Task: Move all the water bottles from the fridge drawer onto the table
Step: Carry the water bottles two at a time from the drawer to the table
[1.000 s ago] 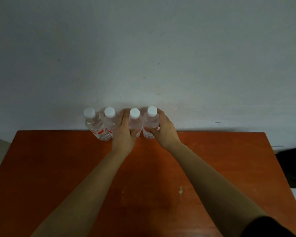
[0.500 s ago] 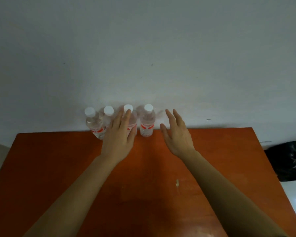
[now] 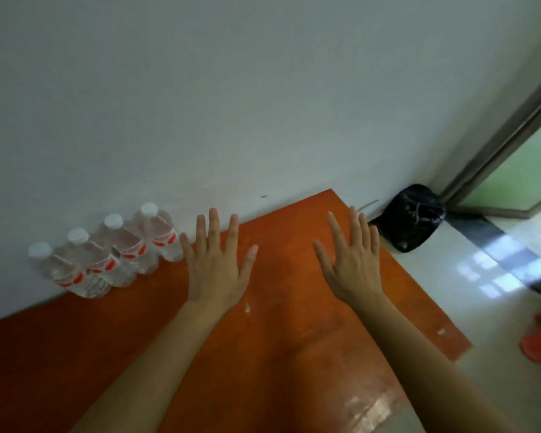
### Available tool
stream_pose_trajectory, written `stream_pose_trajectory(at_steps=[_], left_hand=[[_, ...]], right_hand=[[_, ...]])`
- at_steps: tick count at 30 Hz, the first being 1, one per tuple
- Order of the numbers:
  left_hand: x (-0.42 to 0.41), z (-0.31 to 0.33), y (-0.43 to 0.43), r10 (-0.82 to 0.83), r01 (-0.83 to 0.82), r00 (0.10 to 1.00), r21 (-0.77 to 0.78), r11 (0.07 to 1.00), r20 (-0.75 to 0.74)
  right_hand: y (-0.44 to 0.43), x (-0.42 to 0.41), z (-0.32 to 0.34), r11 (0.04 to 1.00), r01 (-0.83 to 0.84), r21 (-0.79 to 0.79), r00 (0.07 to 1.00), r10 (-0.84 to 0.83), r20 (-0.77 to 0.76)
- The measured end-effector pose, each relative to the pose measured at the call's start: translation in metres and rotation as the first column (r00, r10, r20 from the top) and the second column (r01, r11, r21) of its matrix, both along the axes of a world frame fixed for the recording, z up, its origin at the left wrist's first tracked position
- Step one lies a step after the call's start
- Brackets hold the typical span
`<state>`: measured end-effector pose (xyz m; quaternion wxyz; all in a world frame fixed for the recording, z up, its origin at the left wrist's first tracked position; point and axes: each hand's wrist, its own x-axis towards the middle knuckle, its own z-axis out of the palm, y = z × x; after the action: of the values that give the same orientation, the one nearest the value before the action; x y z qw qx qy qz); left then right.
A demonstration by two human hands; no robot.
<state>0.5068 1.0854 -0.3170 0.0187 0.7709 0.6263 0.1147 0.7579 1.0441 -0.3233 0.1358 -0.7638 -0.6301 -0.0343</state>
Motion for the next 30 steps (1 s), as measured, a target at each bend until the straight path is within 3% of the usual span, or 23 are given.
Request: stream_pose_trajectory(at_steps=[7, 12, 21, 26, 30], left_hand=[[0.166, 0.086, -0.096, -0.273, 0.264, 0.961, 0.172, 0.949, 0.035], [0.3, 0.112, -0.216, -0.513, 0.496, 0.858, 0.205, 0.844, 0.032], [0.513, 0.138, -0.413, -0.839, 0.804, 0.543, 0.271, 0.529, 0.03], [0.609, 0.108, -0.48, -0.93, 0.9, 0.367, 0.252, 0.355, 0.001], [0.703, 0.085, -0.523, -0.967, 0.945, 0.254, 0.214, 0.247, -0.004]], right_hand=[[-0.169, 0.133, 0.068, 0.949, 0.27, 0.163, 0.962, -0.271, -0.014], [-0.344, 0.237, 0.095, 0.841, 0.493, 0.225, 0.865, -0.502, -0.017], [-0.59, 0.369, 0.111, 0.551, 0.782, 0.292, 0.594, -0.801, -0.079], [-0.671, 0.42, 0.078, 0.41, 0.88, 0.239, 0.442, -0.892, -0.094], [-0.719, 0.484, 0.063, 0.351, 0.921, 0.168, 0.359, -0.933, -0.015]])
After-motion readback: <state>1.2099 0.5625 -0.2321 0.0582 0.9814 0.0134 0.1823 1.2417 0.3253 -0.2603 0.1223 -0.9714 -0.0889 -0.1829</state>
